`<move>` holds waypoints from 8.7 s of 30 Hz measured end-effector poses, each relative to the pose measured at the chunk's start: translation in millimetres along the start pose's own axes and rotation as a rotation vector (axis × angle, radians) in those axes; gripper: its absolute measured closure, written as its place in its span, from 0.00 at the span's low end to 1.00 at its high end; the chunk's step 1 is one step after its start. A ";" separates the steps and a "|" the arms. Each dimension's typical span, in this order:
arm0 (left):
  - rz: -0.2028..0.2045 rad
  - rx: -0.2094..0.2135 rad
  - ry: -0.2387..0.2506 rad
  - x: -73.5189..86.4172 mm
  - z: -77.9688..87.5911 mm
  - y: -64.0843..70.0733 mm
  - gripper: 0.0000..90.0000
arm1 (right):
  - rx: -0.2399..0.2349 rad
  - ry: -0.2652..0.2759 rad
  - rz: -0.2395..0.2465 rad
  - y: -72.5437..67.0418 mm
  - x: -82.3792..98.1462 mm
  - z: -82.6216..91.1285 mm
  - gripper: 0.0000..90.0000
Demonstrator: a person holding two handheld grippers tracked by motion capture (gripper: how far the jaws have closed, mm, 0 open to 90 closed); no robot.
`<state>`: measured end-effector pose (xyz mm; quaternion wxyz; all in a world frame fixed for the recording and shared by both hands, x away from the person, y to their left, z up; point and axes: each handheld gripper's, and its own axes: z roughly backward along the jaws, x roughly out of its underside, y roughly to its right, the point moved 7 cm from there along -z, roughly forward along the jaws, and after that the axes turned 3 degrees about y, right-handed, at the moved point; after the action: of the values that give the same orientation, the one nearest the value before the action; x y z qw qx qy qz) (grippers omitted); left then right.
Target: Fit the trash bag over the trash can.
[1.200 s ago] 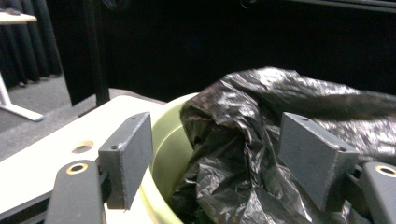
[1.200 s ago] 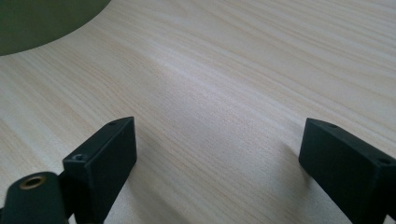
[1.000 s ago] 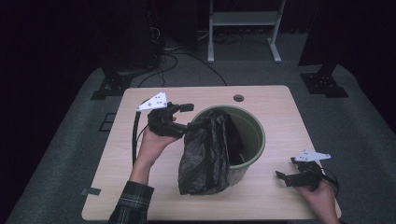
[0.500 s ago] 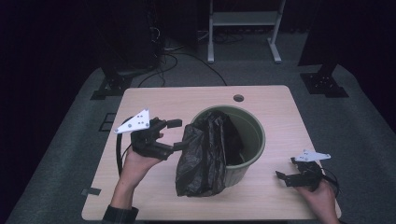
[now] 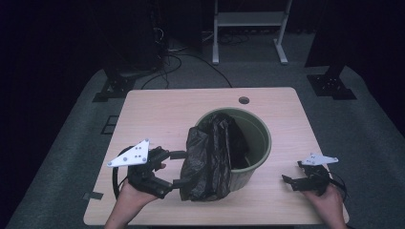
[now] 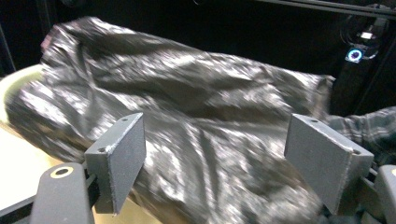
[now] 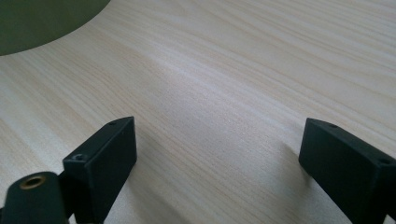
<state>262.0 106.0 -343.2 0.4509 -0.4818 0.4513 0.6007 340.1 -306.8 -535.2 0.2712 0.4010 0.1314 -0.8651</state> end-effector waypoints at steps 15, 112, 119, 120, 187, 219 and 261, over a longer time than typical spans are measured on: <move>-0.019 0.038 -0.020 7.7 0.8 24.4 0.24 | 0.001 0.000 -0.002 -0.1 0.0 0.0 0.11; 0.032 0.025 0.075 -44.8 -75.6 -58.3 0.99 | -0.447 0.373 0.140 -161.9 -214.6 84.6 0.99; 0.033 -0.016 0.095 -43.9 -57.8 -64.8 0.94 | -0.396 0.386 0.116 -142.3 -216.0 88.7 1.00; 0.036 -0.018 0.099 -43.6 -56.2 -64.8 0.94 | -0.390 0.390 0.112 -140.0 -215.9 89.3 1.00; 0.040 -0.100 0.155 -71.0 -76.9 -90.9 0.99 | -0.476 0.472 0.051 -162.8 -219.1 84.4 0.63; 0.021 -0.183 0.025 -37.5 3.8 -87.4 0.98 | -0.265 0.438 -0.003 -80.8 -191.5 109.8 0.85; -0.028 -0.113 0.035 -43.3 -24.5 -39.3 0.63 | -0.413 0.499 0.133 -131.7 -249.5 105.0 1.00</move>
<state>310.3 84.8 -307.9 0.4233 -0.5231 0.4179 0.6103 331.6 -154.9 -275.4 0.3623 0.5449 0.3400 -0.6755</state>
